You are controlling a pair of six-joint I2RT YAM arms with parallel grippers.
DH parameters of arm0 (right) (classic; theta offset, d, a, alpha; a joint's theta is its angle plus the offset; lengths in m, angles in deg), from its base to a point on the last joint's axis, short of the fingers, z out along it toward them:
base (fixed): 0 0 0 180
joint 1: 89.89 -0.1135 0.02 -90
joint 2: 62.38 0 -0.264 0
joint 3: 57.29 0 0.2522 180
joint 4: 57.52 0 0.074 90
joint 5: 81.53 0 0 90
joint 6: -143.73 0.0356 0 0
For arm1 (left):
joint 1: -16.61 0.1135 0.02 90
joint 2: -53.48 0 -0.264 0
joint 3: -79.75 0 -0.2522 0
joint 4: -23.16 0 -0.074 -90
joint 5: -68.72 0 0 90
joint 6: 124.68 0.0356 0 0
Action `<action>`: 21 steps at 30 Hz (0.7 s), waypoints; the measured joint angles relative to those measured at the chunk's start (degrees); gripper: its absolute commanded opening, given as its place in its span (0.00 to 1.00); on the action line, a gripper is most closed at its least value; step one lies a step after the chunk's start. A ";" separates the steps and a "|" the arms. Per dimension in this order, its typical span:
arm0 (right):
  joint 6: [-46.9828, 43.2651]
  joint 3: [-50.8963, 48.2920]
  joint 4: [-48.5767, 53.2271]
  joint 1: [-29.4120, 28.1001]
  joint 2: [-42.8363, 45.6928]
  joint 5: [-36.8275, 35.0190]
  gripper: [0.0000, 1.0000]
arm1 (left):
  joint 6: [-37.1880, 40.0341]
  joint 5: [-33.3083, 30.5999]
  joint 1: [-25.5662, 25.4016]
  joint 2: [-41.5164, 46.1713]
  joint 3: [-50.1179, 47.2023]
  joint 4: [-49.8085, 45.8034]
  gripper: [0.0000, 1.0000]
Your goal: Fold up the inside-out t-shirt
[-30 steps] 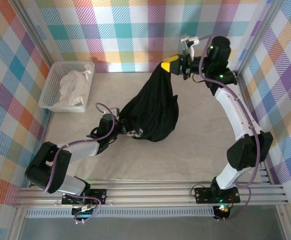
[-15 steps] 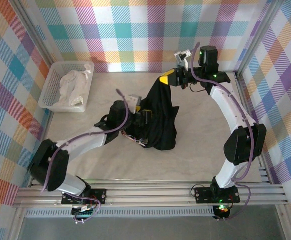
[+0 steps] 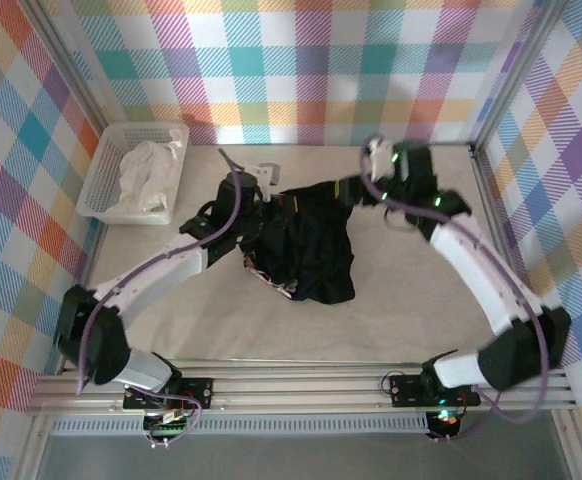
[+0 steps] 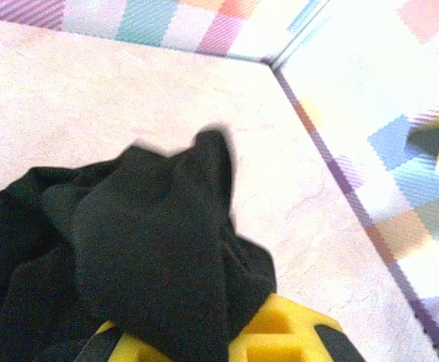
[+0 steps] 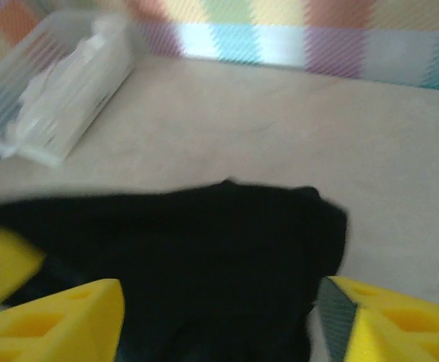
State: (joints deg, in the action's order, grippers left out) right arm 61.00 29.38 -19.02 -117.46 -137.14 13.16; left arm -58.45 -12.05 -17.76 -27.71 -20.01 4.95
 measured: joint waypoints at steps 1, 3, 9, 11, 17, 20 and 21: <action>0.31 -2.69 -0.87 -3.37 2.23 -1.03 0.74 | -0.74 -0.44 0.00 1.18 0.00 -0.96 0.00; 1.38 -8.81 -3.80 -11.08 5.86 -2.54 0.74 | -1.99 -1.25 0.00 3.21 0.00 -2.60 0.00; 4.66 -17.68 -13.27 -16.37 -2.84 -5.90 0.33 | -3.69 -1.38 0.00 4.70 0.00 -5.18 0.00; 4.13 -17.64 -14.88 -15.93 -7.69 -6.97 0.03 | -3.67 -1.86 0.04 5.44 0.00 -6.25 0.00; -1.88 -12.39 -11.47 -9.97 -2.45 -3.26 0.00 | -1.18 -4.26 1.95 11.23 1.64 -10.34 0.00; -4.50 -3.34 -9.38 -4.81 4.83 1.92 0.00 | 2.32 -5.07 2.43 14.53 6.40 -10.47 0.00; -5.38 0.35 -9.07 -2.84 7.17 3.23 0.00 | 3.72 -5.70 2.43 15.54 8.44 -10.40 0.00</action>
State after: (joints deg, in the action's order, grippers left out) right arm 55.62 29.73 -28.09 -120.30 -129.97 16.40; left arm -54.73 -17.75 -15.33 -12.17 -11.58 -5.45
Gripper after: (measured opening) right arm 0.070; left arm 0.060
